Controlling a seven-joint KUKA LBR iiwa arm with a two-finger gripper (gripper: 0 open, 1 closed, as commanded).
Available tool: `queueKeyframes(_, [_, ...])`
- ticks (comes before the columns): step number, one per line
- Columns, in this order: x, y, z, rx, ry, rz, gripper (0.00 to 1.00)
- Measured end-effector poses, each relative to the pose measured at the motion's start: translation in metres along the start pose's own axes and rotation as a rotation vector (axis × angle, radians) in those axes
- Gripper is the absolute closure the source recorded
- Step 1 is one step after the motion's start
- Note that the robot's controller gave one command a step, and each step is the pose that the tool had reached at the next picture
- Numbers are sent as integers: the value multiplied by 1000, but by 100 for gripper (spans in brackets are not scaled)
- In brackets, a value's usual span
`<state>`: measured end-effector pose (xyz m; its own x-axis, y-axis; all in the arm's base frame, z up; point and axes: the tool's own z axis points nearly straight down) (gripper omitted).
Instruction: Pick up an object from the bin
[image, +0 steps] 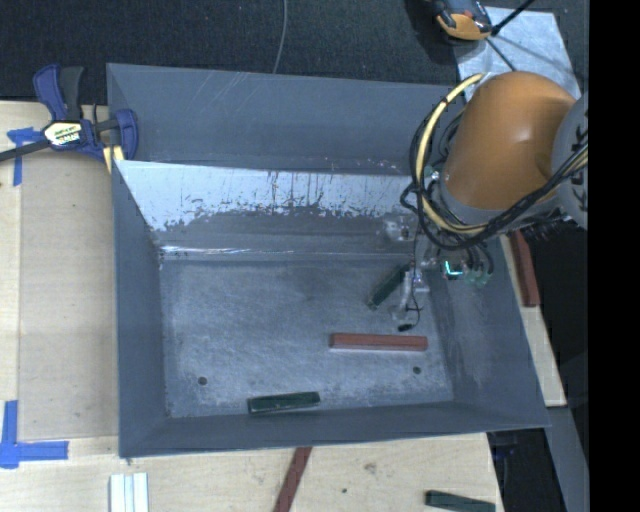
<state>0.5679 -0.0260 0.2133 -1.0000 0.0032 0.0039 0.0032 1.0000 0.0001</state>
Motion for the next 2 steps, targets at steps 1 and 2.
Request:
queueKeyframes(1, [-2, 0, -4, 0, -8, -1, 0])
queueKeyframes(2, [-5, -8, 31, 1, -13, -94, 0])
